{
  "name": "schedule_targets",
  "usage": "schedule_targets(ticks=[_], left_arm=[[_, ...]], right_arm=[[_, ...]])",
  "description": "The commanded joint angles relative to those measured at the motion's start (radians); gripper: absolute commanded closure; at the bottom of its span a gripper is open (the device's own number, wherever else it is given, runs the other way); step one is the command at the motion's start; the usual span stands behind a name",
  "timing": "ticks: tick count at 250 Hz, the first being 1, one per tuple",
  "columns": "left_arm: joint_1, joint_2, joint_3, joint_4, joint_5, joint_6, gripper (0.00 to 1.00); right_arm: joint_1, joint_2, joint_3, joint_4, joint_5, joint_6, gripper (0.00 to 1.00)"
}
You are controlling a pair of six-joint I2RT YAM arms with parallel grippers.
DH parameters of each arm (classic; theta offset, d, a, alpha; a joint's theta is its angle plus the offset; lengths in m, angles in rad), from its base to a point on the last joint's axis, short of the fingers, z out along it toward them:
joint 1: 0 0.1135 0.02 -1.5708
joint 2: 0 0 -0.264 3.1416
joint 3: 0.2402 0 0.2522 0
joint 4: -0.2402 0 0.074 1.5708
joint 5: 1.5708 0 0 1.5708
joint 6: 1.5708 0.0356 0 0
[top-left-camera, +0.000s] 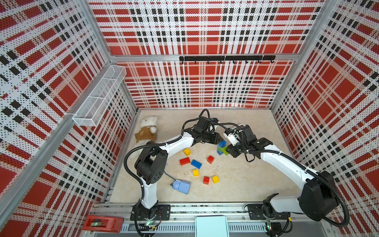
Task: Assemble a fork with lego
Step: Assemble the lego brick with the lego brick.
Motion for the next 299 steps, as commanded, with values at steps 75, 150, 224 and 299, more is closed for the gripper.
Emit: schedule_targets(ticks=[75,150,224,299], left_arm=[[0.008,-0.010,-0.025,-0.017,-0.004,0.000,0.75],[0.007,-0.012,-0.034,-0.012,-0.007,-0.001,0.75],[0.010,-0.013,-0.041,-0.010,-0.007,-0.002,0.75],[0.014,-0.013,-0.042,-0.010,-0.004,-0.002,0.75]], right_arm=[[0.005,0.047,0.029,0.027,-0.013,0.008,1.00],[0.004,0.070,0.036,0.029,-0.004,0.020,1.00],[0.005,0.083,0.034,0.014,-0.013,0.025,1.00],[0.005,0.107,0.035,0.002,-0.023,0.027,1.00]])
